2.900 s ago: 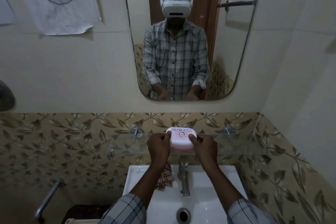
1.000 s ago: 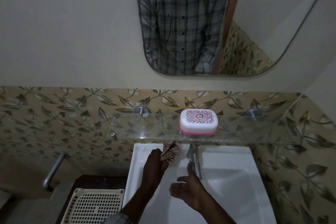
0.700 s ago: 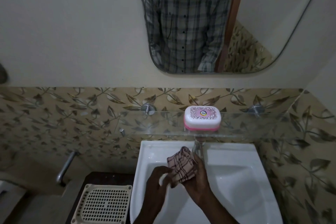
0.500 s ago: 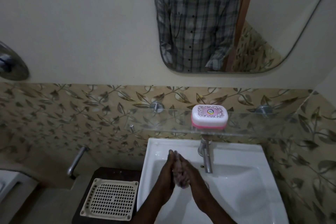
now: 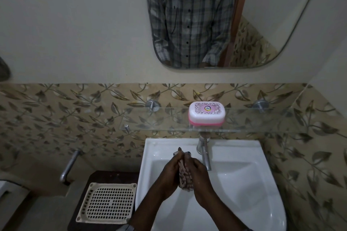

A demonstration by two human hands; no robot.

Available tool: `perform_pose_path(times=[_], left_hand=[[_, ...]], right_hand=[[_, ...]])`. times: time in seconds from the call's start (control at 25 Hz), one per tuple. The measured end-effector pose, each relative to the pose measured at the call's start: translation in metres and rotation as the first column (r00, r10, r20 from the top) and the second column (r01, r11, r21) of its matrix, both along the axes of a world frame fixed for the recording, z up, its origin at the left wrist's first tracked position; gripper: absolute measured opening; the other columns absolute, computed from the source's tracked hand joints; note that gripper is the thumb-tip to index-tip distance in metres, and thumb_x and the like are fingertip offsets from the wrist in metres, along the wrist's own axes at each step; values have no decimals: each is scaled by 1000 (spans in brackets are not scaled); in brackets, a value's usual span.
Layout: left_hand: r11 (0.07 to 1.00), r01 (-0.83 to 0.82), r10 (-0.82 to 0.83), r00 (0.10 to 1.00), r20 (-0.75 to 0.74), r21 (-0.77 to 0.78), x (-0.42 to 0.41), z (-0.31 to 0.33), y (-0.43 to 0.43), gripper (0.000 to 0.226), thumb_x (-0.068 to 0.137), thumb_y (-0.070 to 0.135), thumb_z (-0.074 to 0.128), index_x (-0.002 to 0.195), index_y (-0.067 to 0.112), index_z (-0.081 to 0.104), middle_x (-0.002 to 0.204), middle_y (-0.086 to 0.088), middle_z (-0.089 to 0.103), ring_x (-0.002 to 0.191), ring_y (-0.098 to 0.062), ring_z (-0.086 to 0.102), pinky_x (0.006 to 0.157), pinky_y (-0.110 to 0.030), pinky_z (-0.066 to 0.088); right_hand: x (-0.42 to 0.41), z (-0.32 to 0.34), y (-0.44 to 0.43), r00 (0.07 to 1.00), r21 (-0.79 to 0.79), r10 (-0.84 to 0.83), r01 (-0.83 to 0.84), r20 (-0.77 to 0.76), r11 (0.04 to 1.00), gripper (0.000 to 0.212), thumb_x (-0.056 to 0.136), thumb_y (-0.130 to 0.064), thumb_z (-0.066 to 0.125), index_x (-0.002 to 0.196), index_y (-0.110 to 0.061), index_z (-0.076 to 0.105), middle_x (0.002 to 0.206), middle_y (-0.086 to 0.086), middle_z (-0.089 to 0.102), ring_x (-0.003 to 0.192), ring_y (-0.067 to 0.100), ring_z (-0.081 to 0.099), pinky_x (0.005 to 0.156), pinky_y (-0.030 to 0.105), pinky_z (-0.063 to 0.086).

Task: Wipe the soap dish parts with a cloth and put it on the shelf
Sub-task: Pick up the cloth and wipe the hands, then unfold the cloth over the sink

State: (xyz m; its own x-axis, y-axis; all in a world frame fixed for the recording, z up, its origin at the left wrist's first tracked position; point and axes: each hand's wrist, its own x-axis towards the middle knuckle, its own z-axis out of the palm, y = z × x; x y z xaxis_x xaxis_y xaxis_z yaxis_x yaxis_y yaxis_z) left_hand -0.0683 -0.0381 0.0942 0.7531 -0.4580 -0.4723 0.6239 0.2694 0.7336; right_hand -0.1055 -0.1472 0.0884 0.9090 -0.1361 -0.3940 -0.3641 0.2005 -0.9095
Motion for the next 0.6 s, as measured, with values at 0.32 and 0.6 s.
perform_pose_path(times=[0.32,0.6], left_hand=[[934,-64,-49,952,-303,-353,34,15,60,31,79,10,66,98,-13,64,67,-25,70,56,-33,71,53,-36,60],[998,-60,56,943,-329,-1,43,-25,67,20,81,13,60,67,0,66,34,4,45,23,-6,35,28,-14,37]], right_hand=[[13,-7,-49,983,257,-16,64,-184,964,39,102,-33,50,126,-6,61,112,19,74,100,36,72,79,49,60],[26,5,-89,968,326,67,16,-242,945,28,96,-3,53,119,10,63,112,30,70,93,40,71,77,47,59]])
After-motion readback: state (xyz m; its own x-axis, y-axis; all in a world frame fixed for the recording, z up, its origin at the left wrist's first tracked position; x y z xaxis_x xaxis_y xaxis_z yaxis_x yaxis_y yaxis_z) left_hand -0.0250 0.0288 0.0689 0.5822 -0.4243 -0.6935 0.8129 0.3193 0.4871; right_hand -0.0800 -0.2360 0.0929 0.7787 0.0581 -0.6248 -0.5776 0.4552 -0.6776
